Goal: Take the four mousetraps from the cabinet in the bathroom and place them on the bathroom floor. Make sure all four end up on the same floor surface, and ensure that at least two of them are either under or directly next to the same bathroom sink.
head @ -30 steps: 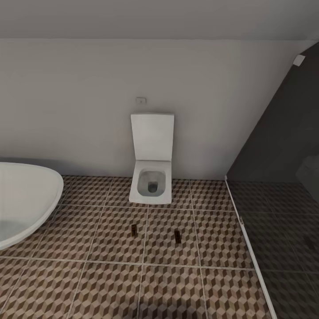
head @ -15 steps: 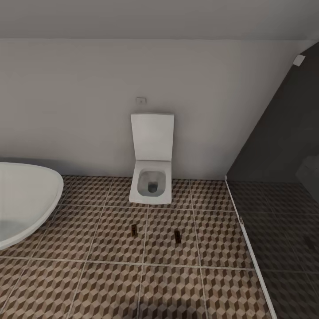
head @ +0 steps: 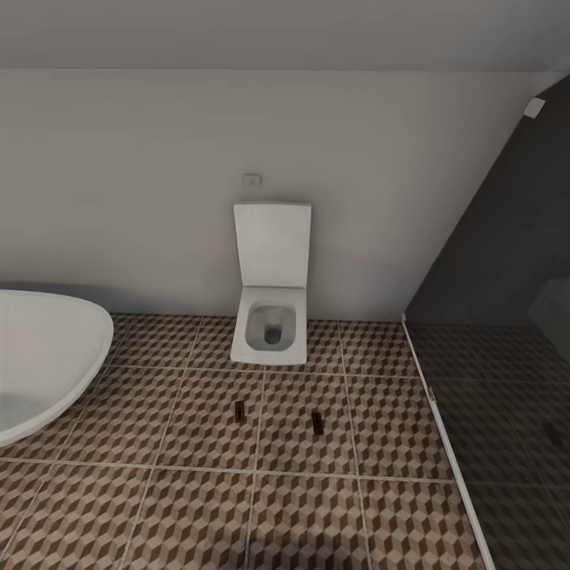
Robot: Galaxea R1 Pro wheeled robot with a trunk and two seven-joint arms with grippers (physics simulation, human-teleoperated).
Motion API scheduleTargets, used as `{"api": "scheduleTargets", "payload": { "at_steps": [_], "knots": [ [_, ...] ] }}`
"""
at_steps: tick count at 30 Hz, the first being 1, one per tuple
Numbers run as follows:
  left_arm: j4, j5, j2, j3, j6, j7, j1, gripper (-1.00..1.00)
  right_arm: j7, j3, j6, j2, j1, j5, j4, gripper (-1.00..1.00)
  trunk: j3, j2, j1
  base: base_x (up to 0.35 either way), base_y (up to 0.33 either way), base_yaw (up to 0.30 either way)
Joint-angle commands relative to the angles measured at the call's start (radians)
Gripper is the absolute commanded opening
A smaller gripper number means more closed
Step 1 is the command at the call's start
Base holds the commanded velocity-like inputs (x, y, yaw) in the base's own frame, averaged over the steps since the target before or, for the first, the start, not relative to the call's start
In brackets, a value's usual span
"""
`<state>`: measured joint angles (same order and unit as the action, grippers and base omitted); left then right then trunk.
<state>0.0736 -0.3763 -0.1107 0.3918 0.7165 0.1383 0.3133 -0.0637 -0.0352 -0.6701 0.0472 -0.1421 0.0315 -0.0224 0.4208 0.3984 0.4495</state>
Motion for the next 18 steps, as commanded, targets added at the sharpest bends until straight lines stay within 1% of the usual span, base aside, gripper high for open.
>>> {"api": "scheduleTargets", "payload": {
  "at_steps": [1, 18],
  "knots": [
    [0.003, -0.003, 0.001, 0.009, 0.004, 0.004, 0.001, 1.00, -0.004, -0.003, -0.003, 0.000, -0.001, 0.004, 0.001, 1.00, 0.001, 0.002, 0.000, 0.000, 0.000, 0.000],
    [0.003, -0.003, 0.000, 0.009, 0.004, 0.004, 0.001, 1.00, -0.004, -0.003, -0.003, 0.000, -0.001, 0.004, 0.001, 1.00, 0.001, 0.002, 0.000, 0.000, 0.000, 0.000]
  ]
}}
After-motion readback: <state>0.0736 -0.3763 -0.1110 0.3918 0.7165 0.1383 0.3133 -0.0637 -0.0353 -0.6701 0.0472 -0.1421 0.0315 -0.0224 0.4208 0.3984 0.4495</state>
